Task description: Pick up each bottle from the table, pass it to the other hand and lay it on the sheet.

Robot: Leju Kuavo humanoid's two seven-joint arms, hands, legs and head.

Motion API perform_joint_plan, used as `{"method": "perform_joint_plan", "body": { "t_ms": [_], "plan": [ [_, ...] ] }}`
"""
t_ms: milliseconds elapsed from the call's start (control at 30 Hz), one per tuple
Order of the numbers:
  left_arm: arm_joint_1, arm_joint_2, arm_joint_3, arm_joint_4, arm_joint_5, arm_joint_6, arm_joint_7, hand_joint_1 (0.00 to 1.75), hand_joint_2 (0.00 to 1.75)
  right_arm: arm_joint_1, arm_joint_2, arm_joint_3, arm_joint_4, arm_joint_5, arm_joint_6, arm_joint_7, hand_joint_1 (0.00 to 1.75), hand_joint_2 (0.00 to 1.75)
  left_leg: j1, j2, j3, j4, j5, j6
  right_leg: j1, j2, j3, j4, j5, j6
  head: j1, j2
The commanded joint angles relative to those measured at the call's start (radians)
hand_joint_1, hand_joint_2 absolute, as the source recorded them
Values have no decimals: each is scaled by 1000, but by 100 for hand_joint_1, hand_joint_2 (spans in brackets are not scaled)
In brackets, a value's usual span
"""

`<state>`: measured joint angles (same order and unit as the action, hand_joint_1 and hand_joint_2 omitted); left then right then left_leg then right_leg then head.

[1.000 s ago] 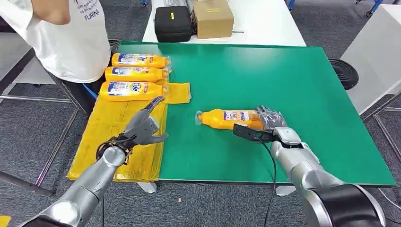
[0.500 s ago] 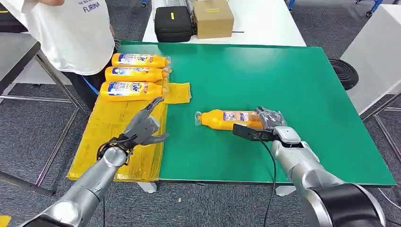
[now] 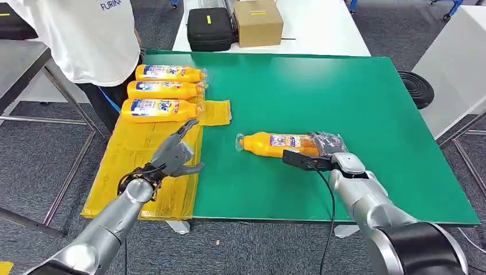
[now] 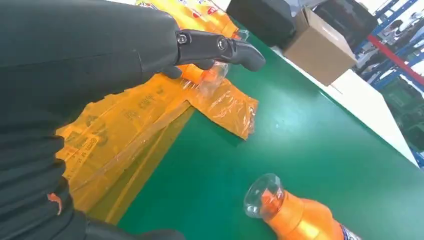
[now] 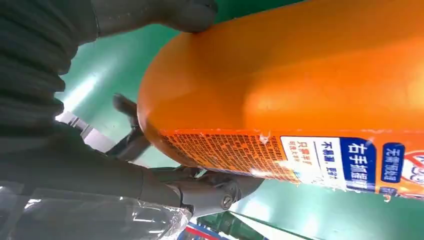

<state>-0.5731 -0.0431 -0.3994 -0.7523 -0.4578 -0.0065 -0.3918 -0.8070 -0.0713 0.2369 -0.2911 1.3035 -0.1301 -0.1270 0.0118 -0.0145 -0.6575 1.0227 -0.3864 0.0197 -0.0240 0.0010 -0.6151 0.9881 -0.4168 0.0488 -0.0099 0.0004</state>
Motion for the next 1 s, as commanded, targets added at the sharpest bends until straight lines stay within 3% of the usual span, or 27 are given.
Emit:
{"method": "perform_joint_plan", "body": {
  "t_ms": [33,267,333,733,833,1000],
  "plan": [
    [-47,-4,-41,91,3,-6,1,0,175,6,-1,-39,54,-15,2,-25,175,175,1,-1,4,-1,-1,0,1,-2,5,-1,-1,-2,0,0],
    [-27,18,-41,59,14,2,-6,0,175,3,5,-90,21,-47,-132,-108,175,175,0,0,2,0,-1,0,1,-1,3,-1,-1,-2,0,0],
    [-13,26,-32,37,21,12,-7,0,175,5,3,-130,-15,-88,-231,-172,175,175,0,1,3,0,-1,0,0,0,3,0,-1,-2,0,0],
    [-10,30,-31,33,21,11,-7,0,175,-1,1,-131,-14,-89,-225,-175,175,175,0,2,1,0,-1,0,0,1,2,0,-1,-2,0,0],
    [2,36,-21,15,29,21,-8,0,175,5,5,-160,-41,-121,-314,-229,175,175,0,1,2,0,-2,0,1,0,3,0,-1,-3,0,0],
    [23,51,7,-21,51,34,-12,0,175,16,6,-181,-114,-154,-348,-274,175,175,0,3,3,0,-3,-1,0,2,3,0,-2,-3,0,0]
  ]
}}
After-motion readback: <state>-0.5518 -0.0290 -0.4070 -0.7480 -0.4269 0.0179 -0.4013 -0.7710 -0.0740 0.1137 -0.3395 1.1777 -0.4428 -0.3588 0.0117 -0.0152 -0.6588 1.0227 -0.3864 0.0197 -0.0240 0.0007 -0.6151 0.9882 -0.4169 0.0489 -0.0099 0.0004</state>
